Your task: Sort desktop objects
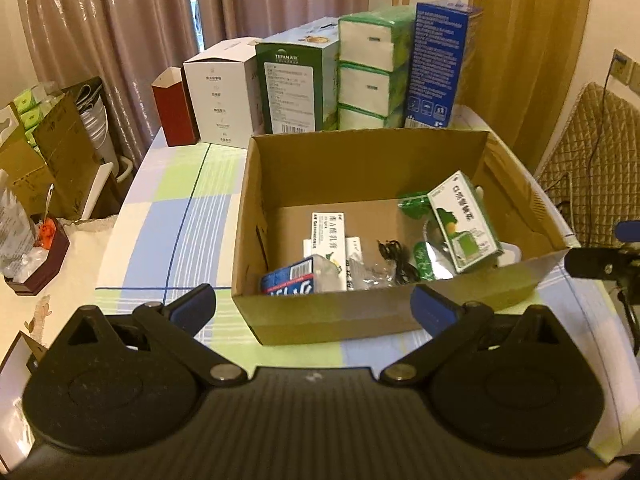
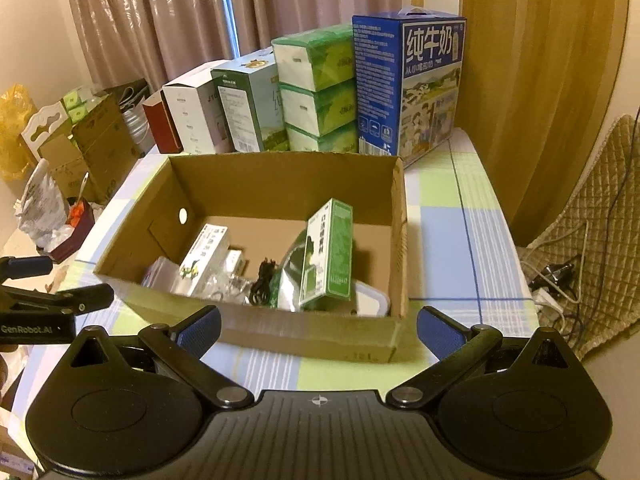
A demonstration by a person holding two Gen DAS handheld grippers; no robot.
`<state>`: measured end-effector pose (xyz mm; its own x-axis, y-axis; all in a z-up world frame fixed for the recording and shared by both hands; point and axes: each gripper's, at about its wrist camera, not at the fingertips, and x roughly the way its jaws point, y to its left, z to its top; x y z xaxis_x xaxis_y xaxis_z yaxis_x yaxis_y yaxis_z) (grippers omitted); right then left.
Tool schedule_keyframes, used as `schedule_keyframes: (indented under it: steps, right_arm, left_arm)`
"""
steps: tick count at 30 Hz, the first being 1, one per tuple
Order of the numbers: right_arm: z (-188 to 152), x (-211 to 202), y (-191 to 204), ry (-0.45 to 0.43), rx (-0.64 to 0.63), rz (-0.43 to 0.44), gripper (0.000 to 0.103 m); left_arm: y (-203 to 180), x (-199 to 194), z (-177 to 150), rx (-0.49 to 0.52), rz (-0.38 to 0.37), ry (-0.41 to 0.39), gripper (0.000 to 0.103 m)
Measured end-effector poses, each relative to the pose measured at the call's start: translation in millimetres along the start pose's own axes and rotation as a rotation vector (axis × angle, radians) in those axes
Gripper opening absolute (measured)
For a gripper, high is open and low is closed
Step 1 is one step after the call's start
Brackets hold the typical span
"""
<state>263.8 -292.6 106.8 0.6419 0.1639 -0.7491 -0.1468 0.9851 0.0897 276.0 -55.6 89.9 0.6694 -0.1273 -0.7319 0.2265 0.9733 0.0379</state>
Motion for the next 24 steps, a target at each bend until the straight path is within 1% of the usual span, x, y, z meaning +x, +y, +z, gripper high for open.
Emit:
schedule_keyframes:
  steps: [3,10,16,22,24]
  right_arm:
    - [-11,-13,1,-0.001,0.011,0.005,0.101]
    - [-34,-44,11,-0.019,-0.006,-0.009,0.101]
    - [-53,-71,17,-0.039,-0.003,-0.010,0.101]
    - [-68,-97,20,-0.060,-0.001,-0.022,0.101]
    - [-72,-105,21,-0.069,0.001,-0.025,0.101]
  left_arm:
    - [-2,-14,-6,0.000,0.006,-0.012,0.102]
    - [-3,-52,-26,-0.036,-0.017,-0.029,0.102]
    - [-7,-80,-44,-0.033,-0.002,-0.052,0.102]
    - [-12,-105,-65,-0.041,-0.009,-0.063,0.102]
    - [-14,-113,-72,-0.031,0.005,-0.073,0.102]
